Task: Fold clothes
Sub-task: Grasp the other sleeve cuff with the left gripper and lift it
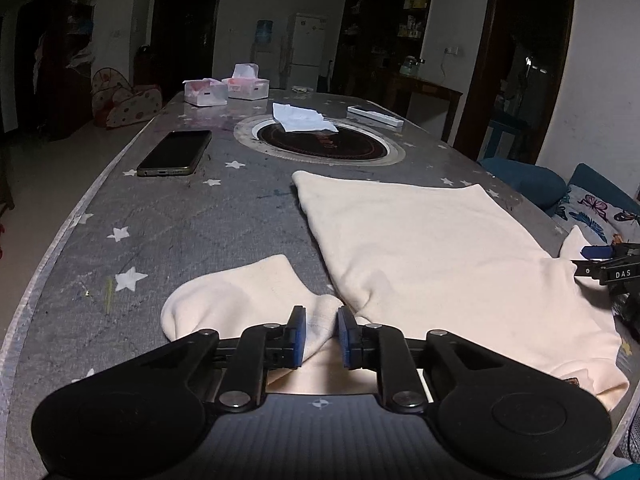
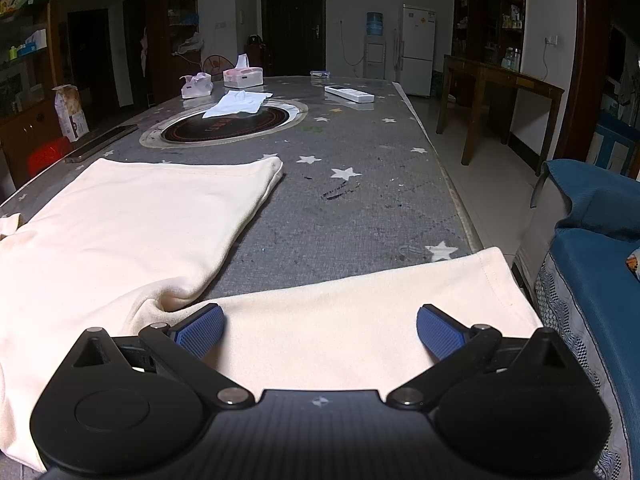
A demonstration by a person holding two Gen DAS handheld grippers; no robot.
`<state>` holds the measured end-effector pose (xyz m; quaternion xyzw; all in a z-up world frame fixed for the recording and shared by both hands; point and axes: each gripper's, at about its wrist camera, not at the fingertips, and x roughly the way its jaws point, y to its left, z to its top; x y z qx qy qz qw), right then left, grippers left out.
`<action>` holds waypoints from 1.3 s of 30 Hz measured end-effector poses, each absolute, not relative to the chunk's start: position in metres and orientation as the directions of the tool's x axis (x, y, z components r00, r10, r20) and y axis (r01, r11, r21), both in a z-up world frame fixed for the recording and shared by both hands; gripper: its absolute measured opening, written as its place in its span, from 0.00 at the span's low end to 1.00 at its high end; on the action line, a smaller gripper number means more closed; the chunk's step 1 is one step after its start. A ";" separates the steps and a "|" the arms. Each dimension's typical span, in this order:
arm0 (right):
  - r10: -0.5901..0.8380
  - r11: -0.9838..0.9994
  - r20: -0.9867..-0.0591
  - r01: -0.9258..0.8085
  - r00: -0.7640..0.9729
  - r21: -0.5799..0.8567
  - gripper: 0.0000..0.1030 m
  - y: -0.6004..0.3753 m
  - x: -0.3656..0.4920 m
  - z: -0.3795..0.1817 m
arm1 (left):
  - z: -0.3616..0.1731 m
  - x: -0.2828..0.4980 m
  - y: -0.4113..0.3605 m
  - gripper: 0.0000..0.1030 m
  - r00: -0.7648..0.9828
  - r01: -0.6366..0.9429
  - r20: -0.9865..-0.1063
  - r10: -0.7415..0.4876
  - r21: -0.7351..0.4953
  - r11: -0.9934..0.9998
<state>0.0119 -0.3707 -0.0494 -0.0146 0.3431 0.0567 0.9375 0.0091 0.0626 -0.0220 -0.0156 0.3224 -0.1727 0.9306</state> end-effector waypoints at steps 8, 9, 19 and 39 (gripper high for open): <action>0.096 0.993 -0.645 -0.116 0.758 0.011 1.00 -0.371 0.012 -0.050 | -0.011 0.002 0.098 0.06 0.804 0.222 -0.517 -0.294 -0.198 0.955; 0.096 0.993 -0.645 -0.116 0.758 0.011 1.00 -0.371 0.012 -0.050 | -0.007 0.000 0.109 0.05 0.822 0.186 -0.501 -0.272 -0.215 0.959; 0.097 0.993 -0.645 -0.116 0.758 0.013 1.00 -0.371 0.012 -0.049 | -0.001 -0.034 0.203 0.05 0.888 -0.134 -0.459 -0.018 -0.297 0.945; 0.098 0.993 -0.645 -0.115 0.758 0.015 1.00 -0.372 0.012 -0.049 | -0.012 -0.023 0.182 0.10 0.834 -0.202 -0.548 0.058 -0.206 0.957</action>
